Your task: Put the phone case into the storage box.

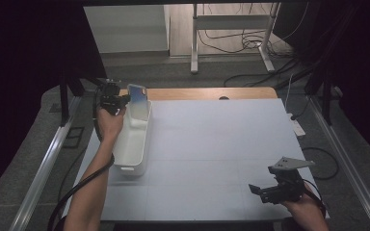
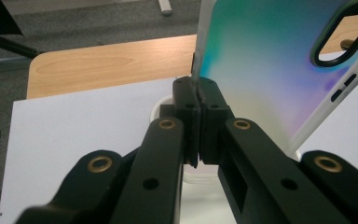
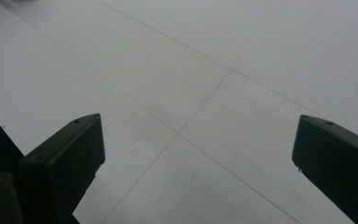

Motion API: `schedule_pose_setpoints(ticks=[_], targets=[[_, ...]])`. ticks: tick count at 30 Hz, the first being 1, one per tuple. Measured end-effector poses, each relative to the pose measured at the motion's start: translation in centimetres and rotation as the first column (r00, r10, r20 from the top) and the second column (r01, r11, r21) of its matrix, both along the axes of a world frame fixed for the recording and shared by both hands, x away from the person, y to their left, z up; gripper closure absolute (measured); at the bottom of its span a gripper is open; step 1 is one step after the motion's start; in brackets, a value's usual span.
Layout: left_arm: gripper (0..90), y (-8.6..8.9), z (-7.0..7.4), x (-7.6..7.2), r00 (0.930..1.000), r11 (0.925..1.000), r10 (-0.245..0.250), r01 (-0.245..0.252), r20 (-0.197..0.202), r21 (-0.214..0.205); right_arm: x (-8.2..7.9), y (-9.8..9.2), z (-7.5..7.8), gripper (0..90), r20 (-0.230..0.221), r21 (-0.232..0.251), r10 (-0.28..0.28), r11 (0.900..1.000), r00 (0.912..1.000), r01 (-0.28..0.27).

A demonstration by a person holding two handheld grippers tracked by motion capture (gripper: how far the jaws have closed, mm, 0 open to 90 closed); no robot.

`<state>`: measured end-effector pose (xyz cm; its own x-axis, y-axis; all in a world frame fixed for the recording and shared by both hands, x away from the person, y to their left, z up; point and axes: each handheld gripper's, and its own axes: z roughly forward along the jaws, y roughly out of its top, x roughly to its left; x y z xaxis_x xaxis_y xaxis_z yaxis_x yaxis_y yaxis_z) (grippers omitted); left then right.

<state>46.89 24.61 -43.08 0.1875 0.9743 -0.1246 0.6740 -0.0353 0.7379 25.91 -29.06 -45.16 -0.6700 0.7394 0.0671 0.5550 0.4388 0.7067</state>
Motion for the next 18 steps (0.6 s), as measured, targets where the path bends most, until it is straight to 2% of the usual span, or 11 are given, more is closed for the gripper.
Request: schedule_pose_setpoints(ticks=[18], targets=[[87.6, 0.0, -2.0, 0.5, 0.9982, 0.9994, 0.026, -0.024, -0.055, 0.025, 0.1, 0.1, -0.1, 2.4, -0.004, -0.009, 0.008, 0.9999, 1.0, -0.008]])
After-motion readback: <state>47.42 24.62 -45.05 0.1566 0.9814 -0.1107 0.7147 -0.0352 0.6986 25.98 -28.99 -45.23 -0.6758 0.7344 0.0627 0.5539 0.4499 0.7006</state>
